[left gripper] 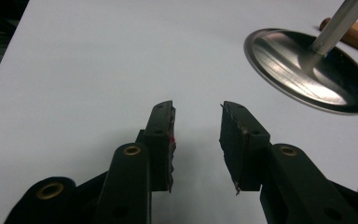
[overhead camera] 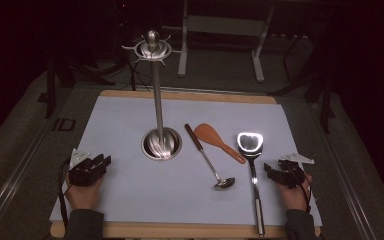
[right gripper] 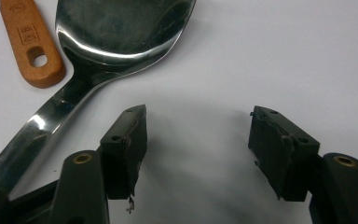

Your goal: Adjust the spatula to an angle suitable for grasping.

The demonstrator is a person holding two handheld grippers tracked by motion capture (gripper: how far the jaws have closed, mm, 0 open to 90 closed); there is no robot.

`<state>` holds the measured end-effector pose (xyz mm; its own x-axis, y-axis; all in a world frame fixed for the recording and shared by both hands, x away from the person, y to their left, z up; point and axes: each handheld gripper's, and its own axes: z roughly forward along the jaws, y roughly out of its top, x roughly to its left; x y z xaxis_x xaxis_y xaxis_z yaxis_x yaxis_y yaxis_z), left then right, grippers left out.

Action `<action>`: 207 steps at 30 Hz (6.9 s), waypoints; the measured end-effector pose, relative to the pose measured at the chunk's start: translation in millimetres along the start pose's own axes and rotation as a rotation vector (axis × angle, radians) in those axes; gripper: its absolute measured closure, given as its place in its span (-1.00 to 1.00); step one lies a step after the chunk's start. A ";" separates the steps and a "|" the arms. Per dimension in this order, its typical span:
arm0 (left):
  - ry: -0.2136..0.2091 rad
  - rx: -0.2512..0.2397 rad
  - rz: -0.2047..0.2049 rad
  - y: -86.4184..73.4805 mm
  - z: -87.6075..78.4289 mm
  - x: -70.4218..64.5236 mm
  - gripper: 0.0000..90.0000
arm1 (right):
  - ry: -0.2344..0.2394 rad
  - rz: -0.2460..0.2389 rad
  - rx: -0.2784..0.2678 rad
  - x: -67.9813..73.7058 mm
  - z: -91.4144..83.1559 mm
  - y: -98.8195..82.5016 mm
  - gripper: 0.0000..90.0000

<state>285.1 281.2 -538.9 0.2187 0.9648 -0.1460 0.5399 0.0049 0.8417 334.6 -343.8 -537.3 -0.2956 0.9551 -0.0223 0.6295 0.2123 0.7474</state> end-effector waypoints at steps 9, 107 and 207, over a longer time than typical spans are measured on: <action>0.011 0.003 0.020 -0.2 0.3 -2.4 0.42 | -0.010 -0.010 0.006 1.2 0.0 0.5 -0.18; 0.054 0.002 0.066 -0.9 0.8 -8.8 0.41 | 0.093 -0.350 0.090 67.8 47.7 58.5 1.00; 0.068 0.001 0.065 -1.0 0.8 -9.1 0.36 | 0.352 -0.468 0.067 130.4 -40.2 -11.0 -0.28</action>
<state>283.2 272.2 -538.9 0.1977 0.9787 -0.0559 0.5277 -0.0582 0.8474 260.2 -230.0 -521.7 -0.7665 0.6328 -0.1096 0.4150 0.6182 0.6675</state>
